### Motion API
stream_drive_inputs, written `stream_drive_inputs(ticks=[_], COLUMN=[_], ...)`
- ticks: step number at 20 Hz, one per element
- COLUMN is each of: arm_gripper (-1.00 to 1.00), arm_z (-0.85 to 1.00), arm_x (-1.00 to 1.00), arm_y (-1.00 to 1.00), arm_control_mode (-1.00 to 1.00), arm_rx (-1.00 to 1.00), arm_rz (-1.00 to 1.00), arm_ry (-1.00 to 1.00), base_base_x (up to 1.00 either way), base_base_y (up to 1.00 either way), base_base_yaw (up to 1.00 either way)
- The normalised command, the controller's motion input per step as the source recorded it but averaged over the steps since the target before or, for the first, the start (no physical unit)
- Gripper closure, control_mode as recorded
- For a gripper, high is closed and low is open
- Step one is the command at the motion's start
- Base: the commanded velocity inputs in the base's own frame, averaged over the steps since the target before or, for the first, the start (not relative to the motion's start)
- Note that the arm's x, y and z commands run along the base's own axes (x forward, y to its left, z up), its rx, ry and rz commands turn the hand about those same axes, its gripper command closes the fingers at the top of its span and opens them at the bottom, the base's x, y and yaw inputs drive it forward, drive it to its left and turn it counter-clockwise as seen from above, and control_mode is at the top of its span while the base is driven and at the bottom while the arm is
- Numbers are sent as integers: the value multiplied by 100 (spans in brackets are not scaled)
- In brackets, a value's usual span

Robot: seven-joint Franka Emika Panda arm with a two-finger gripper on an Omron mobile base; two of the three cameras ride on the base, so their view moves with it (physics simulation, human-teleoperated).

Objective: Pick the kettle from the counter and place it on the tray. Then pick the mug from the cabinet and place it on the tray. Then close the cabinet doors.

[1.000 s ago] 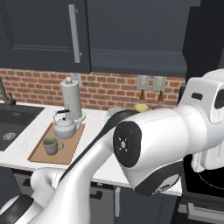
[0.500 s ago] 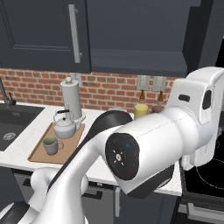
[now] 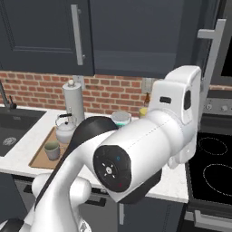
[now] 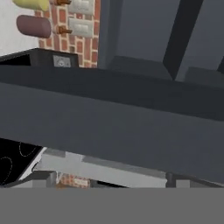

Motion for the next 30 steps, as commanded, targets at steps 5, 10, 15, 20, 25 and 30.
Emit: stream_drive_inputs(ticks=[5,10,15,20,25,30], arm_gripper=[-100,-100,-100,-100,-100,-100], arm_z=[0,0,0,0,0,-1], arm_x=[46,47,48,52,66,81], arm_y=[51,52,54,53,50,46], arm_control_mode=[-100,-100,-100,-100,-100,-100], arm_rx=[-3,-6,-8,-8,-2,-2], arm_rz=[15,14,14,14,14,12], arm_ry=[0,0,0,0,0,1], base_base_x=[0,0,0,0,0,0], base_base_y=[0,0,0,0,0,0], base_base_yaw=[0,0,0,0,0,0])
